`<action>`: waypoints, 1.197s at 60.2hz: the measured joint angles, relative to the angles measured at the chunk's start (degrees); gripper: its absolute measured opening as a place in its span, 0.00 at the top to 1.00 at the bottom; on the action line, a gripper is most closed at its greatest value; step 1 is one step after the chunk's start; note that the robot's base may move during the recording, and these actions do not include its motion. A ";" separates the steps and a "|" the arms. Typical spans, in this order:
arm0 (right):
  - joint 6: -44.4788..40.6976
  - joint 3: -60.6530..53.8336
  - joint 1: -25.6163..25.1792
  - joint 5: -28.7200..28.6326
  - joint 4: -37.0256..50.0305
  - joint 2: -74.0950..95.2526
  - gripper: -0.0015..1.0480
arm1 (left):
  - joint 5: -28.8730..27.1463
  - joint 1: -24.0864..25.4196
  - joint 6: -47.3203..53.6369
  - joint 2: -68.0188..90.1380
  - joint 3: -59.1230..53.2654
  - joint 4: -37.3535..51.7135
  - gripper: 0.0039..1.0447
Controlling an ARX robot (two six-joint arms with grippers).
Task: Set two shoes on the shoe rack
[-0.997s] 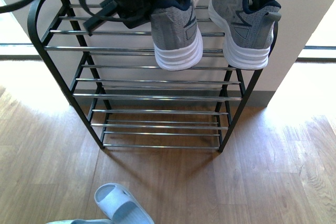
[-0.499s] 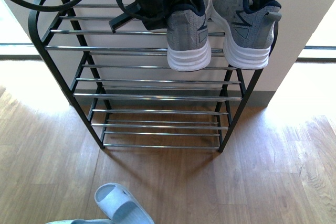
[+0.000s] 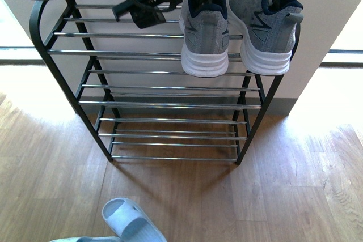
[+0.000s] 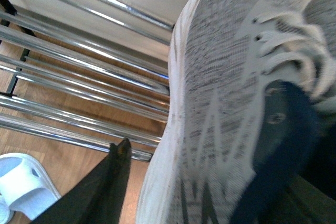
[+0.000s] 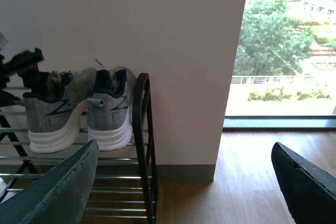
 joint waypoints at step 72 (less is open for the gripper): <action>0.00 0.00 0.00 -0.13 0.00 0.00 0.09 | -1.68 17.86 41.05 -101.20 -81.22 23.06 0.56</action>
